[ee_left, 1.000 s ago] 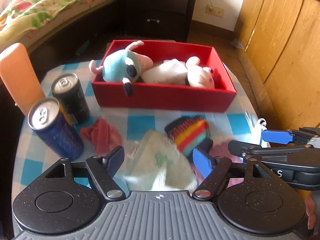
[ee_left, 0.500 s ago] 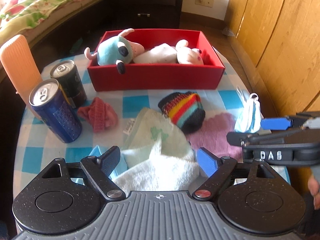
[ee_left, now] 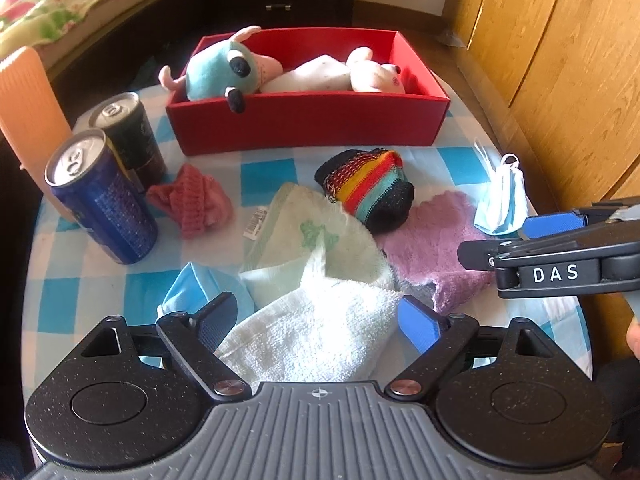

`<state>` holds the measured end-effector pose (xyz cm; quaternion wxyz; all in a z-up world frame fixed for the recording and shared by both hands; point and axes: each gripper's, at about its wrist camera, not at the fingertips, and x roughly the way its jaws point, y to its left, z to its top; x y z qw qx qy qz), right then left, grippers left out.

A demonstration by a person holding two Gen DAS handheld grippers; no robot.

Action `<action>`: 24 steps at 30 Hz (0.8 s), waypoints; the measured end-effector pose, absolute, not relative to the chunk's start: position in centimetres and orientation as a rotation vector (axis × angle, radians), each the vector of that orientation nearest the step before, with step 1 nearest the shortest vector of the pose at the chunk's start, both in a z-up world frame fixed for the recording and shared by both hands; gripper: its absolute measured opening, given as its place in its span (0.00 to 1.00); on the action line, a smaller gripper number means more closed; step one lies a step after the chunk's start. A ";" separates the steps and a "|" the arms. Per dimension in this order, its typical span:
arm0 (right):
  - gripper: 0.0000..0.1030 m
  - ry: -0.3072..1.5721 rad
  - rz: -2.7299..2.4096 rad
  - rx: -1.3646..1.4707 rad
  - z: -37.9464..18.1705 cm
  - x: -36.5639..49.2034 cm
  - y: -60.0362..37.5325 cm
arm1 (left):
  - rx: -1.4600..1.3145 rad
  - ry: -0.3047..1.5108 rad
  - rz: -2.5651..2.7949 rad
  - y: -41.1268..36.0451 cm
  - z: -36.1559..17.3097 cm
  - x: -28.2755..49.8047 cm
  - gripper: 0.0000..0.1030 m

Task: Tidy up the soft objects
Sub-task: 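Move both tools to the cloths and grasp the white towel with the left tool, then grasp the pink knit cloth with the right tool while the left tool lifts the white towel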

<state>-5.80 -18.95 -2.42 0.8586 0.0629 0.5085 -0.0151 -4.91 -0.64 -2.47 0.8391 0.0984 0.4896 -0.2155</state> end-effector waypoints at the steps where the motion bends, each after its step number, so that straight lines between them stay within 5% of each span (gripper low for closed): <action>1: 0.53 1.072 -0.031 0.134 -2.5 -5.7 -18.9 | 0.200 1.045 -0.461 -0.6 -2.6 -4.8 0.83; 10: 0.53 1.082 -0.030 0.149 -2.8 -5.2 -19.0 | 0.276 1.087 -0.457 -2.2 -5.2 -4.5 0.78; 12: 0.53 1.085 -0.027 0.145 -2.9 -5.2 -19.0 | 0.277 1.106 -0.435 -2.3 -6.1 -4.0 0.70; 14: 0.53 1.085 -0.025 0.142 -3.0 -5.2 -19.1 | 0.261 1.146 -0.427 -2.3 -7.0 -3.6 0.47; 15: 0.53 1.084 -0.026 0.143 -3.0 -5.2 -19.2 | 0.230 1.162 -0.429 -2.0 -7.2 -3.4 0.46; 17: 0.53 1.079 -0.026 0.155 -2.9 -5.1 -19.6 | 0.202 1.158 -0.438 -1.6 -6.7 -3.3 0.26; 20: 0.53 1.065 -0.030 0.170 -2.6 -5.2 -20.1 | 0.150 1.145 -0.448 -0.6 -5.6 -3.2 0.15; 24: 0.53 1.071 -0.044 0.201 -2.7 -5.1 -20.8 | 0.047 1.131 -0.478 1.0 -3.7 -3.1 0.13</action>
